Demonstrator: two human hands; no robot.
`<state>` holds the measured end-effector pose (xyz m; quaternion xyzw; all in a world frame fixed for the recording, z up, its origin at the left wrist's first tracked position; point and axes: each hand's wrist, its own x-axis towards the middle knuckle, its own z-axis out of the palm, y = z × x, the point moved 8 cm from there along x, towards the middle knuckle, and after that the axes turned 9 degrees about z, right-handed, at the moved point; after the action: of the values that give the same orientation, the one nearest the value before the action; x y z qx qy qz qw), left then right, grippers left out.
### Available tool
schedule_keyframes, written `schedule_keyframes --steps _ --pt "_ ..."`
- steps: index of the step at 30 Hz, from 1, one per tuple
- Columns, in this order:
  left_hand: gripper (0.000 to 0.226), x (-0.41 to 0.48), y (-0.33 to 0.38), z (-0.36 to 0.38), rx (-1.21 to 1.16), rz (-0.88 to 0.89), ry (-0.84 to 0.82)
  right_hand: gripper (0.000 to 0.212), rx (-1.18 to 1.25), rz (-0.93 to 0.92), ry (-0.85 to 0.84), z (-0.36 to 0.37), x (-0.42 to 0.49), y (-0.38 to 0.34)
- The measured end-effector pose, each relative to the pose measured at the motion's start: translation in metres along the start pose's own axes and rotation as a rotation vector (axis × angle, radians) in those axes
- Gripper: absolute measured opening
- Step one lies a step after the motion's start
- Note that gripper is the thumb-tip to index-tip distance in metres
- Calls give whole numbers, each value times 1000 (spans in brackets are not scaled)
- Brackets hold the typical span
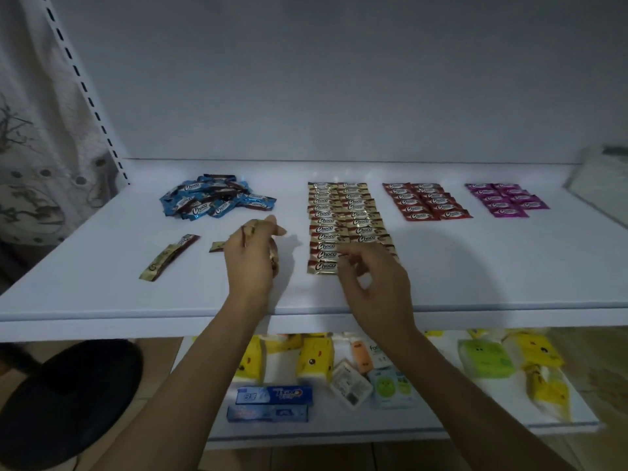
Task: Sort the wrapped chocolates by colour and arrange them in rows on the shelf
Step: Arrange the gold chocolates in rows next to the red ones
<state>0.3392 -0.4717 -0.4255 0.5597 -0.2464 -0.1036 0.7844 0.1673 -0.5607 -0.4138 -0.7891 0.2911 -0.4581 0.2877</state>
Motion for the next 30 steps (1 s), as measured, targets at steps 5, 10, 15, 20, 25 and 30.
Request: schedule_keyframes --steps 5,10,15,20,25,30 --pt "30 -17 -7 38 -688 -304 20 23 315 379 -283 38 -23 -11" --pt "30 -27 -13 54 -809 -379 20 15 383 439 -206 22 -23 -1" --pt "32 -35 -17 59 -774 -398 -24 27 470 494 -224 5 -17 7" --pt "18 -28 -24 48 -592 -339 23 22 469 519 -241 -18 -15 19" --pt "8 -31 -8 57 114 -15 -313 16 364 559 -178 -48 5 47" --pt "18 -39 -8 70 380 176 -507 7 158 530 -217 -60 23 78"
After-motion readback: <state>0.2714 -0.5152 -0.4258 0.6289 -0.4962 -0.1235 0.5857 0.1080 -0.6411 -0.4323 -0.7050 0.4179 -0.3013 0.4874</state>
